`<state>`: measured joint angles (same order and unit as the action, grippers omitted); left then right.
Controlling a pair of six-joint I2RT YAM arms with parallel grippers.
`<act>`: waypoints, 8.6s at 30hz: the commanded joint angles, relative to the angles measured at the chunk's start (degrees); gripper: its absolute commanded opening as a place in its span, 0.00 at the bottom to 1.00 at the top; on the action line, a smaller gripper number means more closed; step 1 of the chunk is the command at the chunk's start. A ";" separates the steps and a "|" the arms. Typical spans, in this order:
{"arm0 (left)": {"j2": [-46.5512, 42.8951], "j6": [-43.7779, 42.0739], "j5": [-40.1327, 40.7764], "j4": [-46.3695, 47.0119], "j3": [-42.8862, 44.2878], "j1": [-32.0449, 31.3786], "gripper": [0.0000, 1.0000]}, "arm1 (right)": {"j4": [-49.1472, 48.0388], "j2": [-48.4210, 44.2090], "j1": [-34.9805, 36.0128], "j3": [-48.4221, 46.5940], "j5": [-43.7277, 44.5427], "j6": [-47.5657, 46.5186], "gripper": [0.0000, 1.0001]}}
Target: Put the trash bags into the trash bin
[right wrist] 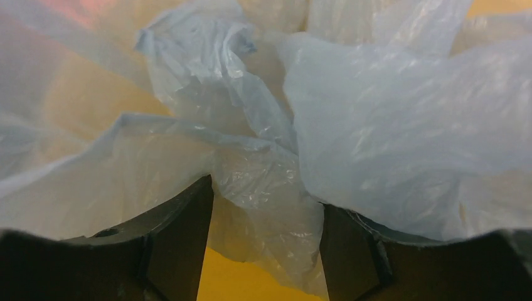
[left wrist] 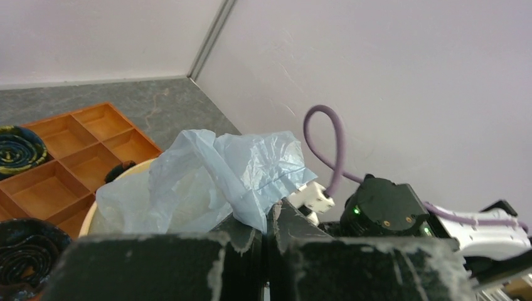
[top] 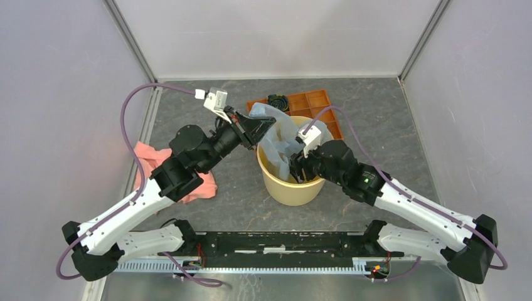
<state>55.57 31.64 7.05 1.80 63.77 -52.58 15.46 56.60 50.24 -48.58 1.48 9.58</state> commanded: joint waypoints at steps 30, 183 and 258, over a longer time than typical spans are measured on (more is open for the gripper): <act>-14.98 -3.34 -9.25 8.13 -16.12 0.13 0.02 | 27.59 0.26 0.79 -36.46 -9.31 -13.75 0.91; -18.96 4.78 2.43 -54.19 6.39 0.11 1.00 | 34.37 -26.50 1.03 -19.53 4.32 -8.85 0.98; 17.30 -0.07 -18.46 -19.38 -9.69 28.16 0.02 | 9.50 11.74 -30.16 -7.44 2.27 -9.67 0.30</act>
<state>75.16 28.71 -8.60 -21.41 58.61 -24.82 29.04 73.41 20.36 -61.01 4.16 -0.75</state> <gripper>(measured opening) 0.029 0.287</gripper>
